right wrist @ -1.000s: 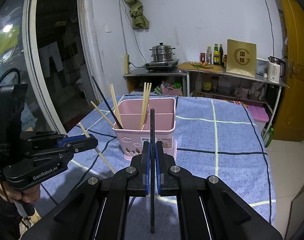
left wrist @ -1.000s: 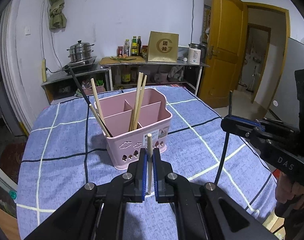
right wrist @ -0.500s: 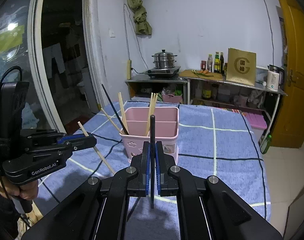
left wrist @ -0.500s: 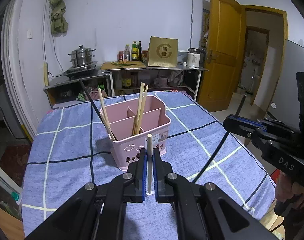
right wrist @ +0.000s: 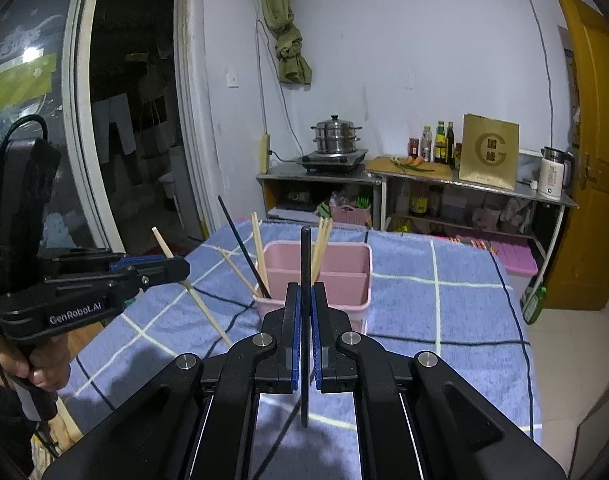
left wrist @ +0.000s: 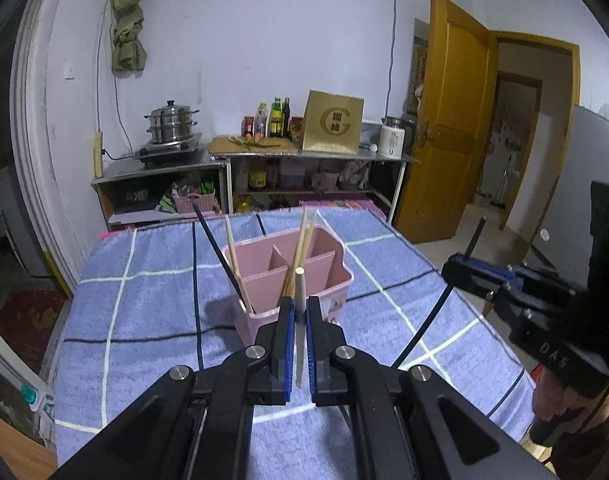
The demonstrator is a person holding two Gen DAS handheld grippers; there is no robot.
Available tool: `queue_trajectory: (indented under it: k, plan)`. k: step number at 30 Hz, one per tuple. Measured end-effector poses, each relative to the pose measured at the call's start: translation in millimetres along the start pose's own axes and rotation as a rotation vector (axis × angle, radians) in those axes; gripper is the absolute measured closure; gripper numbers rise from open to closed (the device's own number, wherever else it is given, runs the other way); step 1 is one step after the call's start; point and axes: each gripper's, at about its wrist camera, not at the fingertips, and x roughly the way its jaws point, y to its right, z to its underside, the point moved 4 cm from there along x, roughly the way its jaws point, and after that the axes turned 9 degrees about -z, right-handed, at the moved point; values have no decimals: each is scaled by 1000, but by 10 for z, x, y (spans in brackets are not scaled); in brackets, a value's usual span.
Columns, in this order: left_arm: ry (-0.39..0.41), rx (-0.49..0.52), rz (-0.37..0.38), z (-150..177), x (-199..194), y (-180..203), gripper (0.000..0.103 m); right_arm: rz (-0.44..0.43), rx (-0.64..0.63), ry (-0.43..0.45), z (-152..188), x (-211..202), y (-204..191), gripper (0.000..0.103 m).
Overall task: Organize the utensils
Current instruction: 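Lift both held chopsticks and carry them over the pink basket, then lower the chopsticks into the basket and open both grippers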
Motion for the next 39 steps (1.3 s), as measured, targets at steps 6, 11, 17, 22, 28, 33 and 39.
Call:
queue_trajectory:
  k: [6,11,17,22,28,33,39]
  plan:
    - [46,-36,6,-319,-90,-134,98,-10,-14,60,-275,13,-67,98]
    - [84,-59,7,-564,-133,-218,98,-12,-32,106,-533,54,-121,98]
    - [117,-77,-2,-778,-103,-296,98,-15,-34,136,-708,182,-128,98]
    - [111,-85,-11,-863,46,-360,98,-16,-18,147,-808,308,-95,98]
    - [82,-92,-14,-868,303,-423,98,-11,-8,158,-878,458,-49,98]
    - [61,-95,-11,-819,476,-451,98,-14,-11,156,-925,578,-6,98]
    - [19,-85,-1,-679,720,-430,98,-18,-6,114,-798,792,59,98]
